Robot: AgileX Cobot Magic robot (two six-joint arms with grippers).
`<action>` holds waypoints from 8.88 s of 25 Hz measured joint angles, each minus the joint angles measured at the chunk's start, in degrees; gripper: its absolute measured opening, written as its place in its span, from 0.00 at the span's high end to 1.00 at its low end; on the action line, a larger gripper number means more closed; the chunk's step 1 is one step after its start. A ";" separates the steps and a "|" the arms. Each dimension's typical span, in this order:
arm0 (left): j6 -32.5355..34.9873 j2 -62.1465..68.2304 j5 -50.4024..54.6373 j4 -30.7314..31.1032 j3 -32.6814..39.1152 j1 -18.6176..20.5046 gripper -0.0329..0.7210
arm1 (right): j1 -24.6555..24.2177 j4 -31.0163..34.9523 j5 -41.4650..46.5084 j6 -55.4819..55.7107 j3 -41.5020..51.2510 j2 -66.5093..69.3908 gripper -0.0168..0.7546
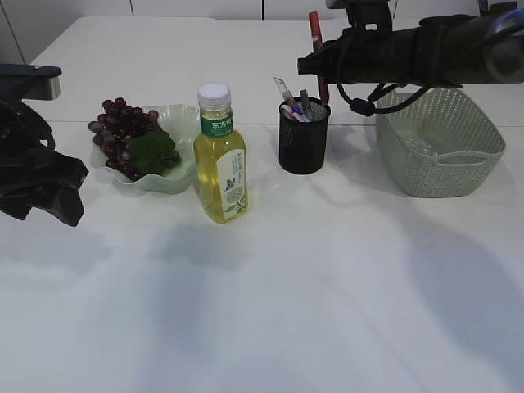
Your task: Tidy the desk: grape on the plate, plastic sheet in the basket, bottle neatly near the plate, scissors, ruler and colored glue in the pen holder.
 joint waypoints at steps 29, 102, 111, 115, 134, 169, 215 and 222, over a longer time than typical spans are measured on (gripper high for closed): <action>0.00 0.00 0.00 0.00 0.00 0.00 0.33 | -0.22 0.27 0.29 -4.13 -4.41 6.80 0.54; 1.22 0.00 3.44 1.71 0.00 0.00 0.40 | -0.22 3.18 -45.48 -31.87 -0.09 -9.72 0.53; 1.22 0.00 3.54 1.71 0.00 0.00 0.40 | 0.49 3.27 -40.59 -24.39 -0.09 -9.72 0.53; 1.22 0.00 3.65 1.71 0.00 0.00 0.40 | 1.13 3.17 -39.69 -23.92 -0.09 -9.72 0.53; 1.22 0.00 5.04 1.49 0.00 0.00 0.41 | 1.35 1.97 -11.77 19.66 -0.09 -9.72 0.53; 2.55 -5.90 8.51 1.68 0.00 0.00 0.45 | 1.43 -92.98 53.94 98.98 1.28 -24.05 0.53; -1.76 -87.52 20.37 4.55 22.40 0.00 0.23 | 1.43 -103.20 58.11 110.66 49.91 -119.25 0.53; -1.76 -89.16 20.69 4.67 27.52 0.00 0.24 | 1.43 -104.49 58.11 110.41 61.35 -119.35 0.51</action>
